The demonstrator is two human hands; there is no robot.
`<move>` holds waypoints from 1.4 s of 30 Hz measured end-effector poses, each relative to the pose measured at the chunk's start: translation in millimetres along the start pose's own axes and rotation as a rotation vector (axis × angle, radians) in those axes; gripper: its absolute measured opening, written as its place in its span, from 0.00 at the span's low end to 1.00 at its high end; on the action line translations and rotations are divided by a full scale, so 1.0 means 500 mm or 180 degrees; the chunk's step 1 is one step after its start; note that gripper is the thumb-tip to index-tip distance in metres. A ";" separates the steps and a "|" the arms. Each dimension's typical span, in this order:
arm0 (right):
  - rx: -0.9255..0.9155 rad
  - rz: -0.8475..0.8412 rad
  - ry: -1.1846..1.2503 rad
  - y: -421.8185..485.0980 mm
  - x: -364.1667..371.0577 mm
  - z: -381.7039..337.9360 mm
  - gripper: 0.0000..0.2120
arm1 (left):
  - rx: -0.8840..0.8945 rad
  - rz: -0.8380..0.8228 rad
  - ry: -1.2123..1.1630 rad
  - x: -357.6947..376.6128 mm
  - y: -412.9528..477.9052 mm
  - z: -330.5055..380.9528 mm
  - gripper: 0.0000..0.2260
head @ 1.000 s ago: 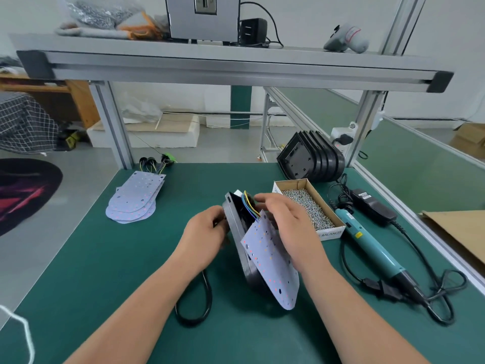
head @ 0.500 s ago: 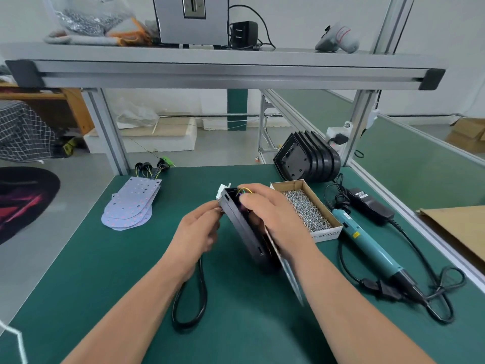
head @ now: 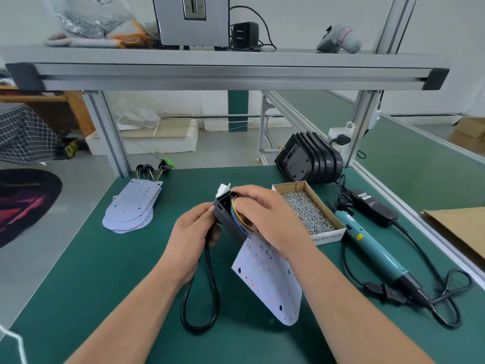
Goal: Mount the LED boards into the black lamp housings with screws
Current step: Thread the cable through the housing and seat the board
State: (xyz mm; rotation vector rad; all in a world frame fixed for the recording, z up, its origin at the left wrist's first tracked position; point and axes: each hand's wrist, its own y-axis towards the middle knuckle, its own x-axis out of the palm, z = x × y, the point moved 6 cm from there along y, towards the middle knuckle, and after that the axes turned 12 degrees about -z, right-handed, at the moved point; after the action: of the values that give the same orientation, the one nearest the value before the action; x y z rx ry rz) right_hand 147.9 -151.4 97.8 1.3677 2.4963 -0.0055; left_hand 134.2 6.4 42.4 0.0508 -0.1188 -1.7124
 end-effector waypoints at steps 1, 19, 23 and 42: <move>-0.0005 -0.0070 0.0057 0.000 0.004 -0.001 0.10 | -0.0013 0.0030 0.0015 -0.002 0.001 -0.002 0.12; 0.0007 0.0901 -0.0578 0.018 -0.017 0.005 0.05 | 0.0436 -0.0125 -0.0573 -0.018 0.002 0.007 0.28; 0.0064 0.0955 -0.0376 0.020 -0.021 0.013 0.04 | 0.0394 -0.0298 -0.0595 -0.012 0.001 0.013 0.32; 0.0418 0.0736 -0.1028 0.022 -0.023 0.012 0.04 | 0.0310 -0.0300 -0.0402 0.009 -0.009 0.006 0.29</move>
State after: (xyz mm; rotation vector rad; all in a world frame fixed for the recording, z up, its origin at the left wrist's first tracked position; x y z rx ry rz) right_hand 164.1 -155.8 96.2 1.5604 2.0952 -0.3203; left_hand 129.0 2.5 45.0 0.0208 -0.2976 -1.8030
